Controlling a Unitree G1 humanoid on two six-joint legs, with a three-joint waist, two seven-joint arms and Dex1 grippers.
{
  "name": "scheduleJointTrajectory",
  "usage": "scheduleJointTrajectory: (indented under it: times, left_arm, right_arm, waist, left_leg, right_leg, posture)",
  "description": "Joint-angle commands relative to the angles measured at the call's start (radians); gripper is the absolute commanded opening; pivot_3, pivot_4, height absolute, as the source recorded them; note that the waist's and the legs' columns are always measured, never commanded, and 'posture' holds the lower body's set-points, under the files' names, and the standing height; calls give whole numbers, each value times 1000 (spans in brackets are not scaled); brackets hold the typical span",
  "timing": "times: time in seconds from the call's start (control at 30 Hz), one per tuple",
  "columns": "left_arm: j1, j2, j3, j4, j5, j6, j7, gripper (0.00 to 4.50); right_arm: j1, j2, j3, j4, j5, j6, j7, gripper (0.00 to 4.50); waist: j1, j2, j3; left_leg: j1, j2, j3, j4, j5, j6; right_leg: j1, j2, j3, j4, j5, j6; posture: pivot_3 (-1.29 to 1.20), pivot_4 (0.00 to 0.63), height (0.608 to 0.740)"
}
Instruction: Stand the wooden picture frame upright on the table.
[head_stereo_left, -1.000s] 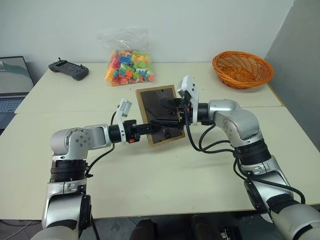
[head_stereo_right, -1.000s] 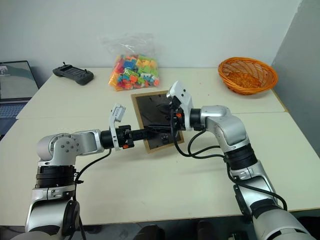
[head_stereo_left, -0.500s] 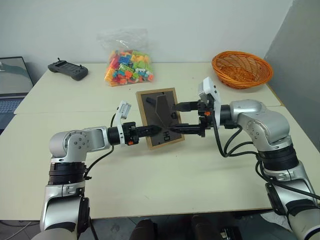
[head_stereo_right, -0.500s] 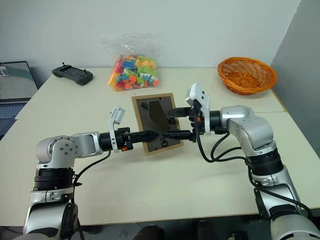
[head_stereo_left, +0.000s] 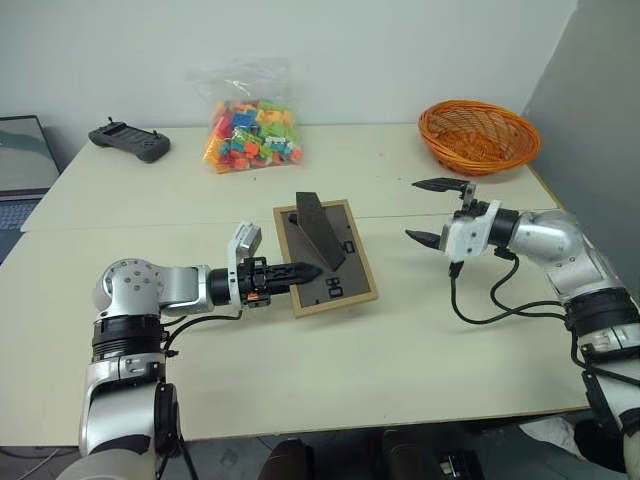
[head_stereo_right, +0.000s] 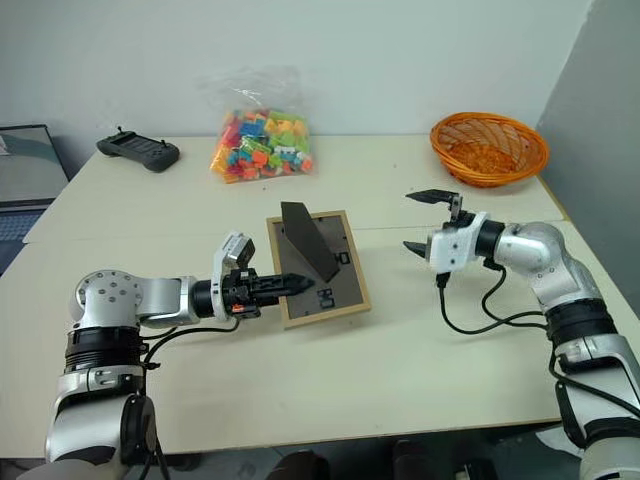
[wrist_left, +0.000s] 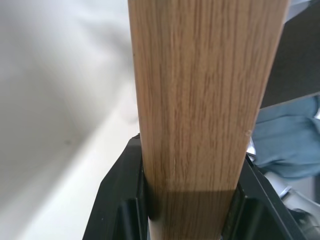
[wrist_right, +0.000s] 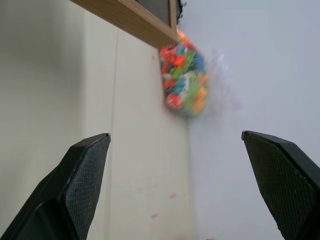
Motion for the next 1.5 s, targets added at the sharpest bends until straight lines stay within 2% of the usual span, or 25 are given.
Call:
scheduleJointTrajectory:
  times: [0.03,0.23,0.37,0.4,0.43,0.57,0.73,0.87,0.93,1.0,1.17,1.23,1.3,1.33,1.4,1.5]
  left_arm:
    - [-23,24,-18,-13,-196,4,76,1294]
    - [50,33,-61,-91,-387,4,211,1294]
    - [94,52,-80,-144,-481,-26,276,1294]
    - [101,56,-86,-151,-502,-40,290,1294]
    - [106,59,-91,-155,-522,-55,306,1294]
    - [125,83,-128,-171,-605,-108,361,1294]
    - [147,118,-190,-208,-680,-159,400,1294]
    - [153,134,-213,-248,-663,-185,395,1294]
    - [155,117,-198,-247,-558,-242,408,1988]
    - [153,116,-187,-237,-479,-274,386,2308]
    - [116,186,-192,-276,-225,-341,207,3388]
    - [87,200,-146,-275,-191,-381,180,3852]
    - [67,213,-89,-286,-172,-416,185,4276]
    - [68,223,-69,-306,-155,-429,185,4470]
    - [96,243,-38,-386,-107,-455,204,4500]
    - [173,260,-55,-545,84,-542,312,4500]
  right_arm:
    - [-55,17,50,61,-237,-141,-294,4478]
    - [-124,104,146,92,-434,-147,-590,4478]
    - [-166,111,193,123,-466,-174,-669,4478]
    - [-171,109,201,127,-474,-179,-689,4112]
    - [-173,103,205,128,-481,-185,-707,3995]
    - [-169,80,216,104,-489,-226,-768,3038]
    - [-162,78,227,69,-502,-240,-804,1612]
    - [-169,77,229,70,-511,-231,-821,1454]
    - [-172,70,227,80,-507,-229,-823,1453]
    - [-171,63,223,94,-490,-228,-818,1349]
    - [-157,51,207,221,-302,-277,-685,1308]
    - [-149,45,215,280,-180,-303,-578,1308]
    - [-128,62,211,320,11,-259,-402,1308]
    - [-108,78,208,314,138,-203,-277,1308]
    - [-53,127,178,220,439,17,20,1302]
    - [-19,225,93,54,778,489,354,1297]
  waist:
    - [1,0,0]
    - [1,0,0]
    - [3,0,0]
    - [5,0,0]
    - [7,0,0]
    - [8,0,0]
    - [4,0,0]
    - [4,0,0]
    - [4,0,0]
    - [4,0,0]
    - [5,0,0]
    - [4,-1,0]
    - [4,-1,0]
    - [2,-1,0]
    - [1,-2,0]
    - [-9,-2,0]
  left_leg:
    - [0,0,0,0,1,-1]
    - [1,0,1,0,2,-3]
    - [0,-1,1,0,2,-3]
    - [0,-1,1,0,2,-3]
    - [1,-1,1,0,2,-3]
    - [1,-2,0,0,2,-3]
    - [1,-1,0,0,2,-3]
    - [2,-1,1,0,2,-3]
    - [2,-1,1,0,2,-3]
    - [2,-1,1,0,2,-3]
    - [2,-1,1,0,2,-3]
    - [2,-1,1,0,2,-2]
    - [3,-1,2,0,2,-2]
    - [2,-1,1,0,1,-2]
    - [3,0,1,0,1,-2]
    - [4,2,1,0,1,-1]
  right_leg:
    - [0,0,0,0,0,0]
    - [0,0,2,0,0,0]
    - [0,0,2,0,0,0]
    - [0,0,2,0,0,0]
    - [1,0,2,0,0,0]
    - [2,0,2,-1,0,0]
    - [2,0,2,0,0,0]
    - [2,1,3,0,0,0]
    - [2,1,3,0,0,0]
    - [2,1,3,0,0,0]
    - [4,1,2,-1,0,0]
    - [4,1,2,-2,0,0]
    - [4,0,2,-2,0,0]
    - [4,1,2,-2,0,0]
    - [5,1,1,-3,0,0]
    - [7,1,1,-3,0,0]
  posture:
    - [0,150,740]
    - [0,150,740]
    - [0,150,740]
    - [0,150,740]
    - [0,150,740]
    - [0,150,740]
    - [0,150,740]
    - [0,150,740]
    - [0,150,740]
    - [0,150,740]
    - [0,150,740]
    - [0,150,740]
    - [0,150,740]
    - [0,150,740]
    - [0,150,740]
    - [0,150,740]
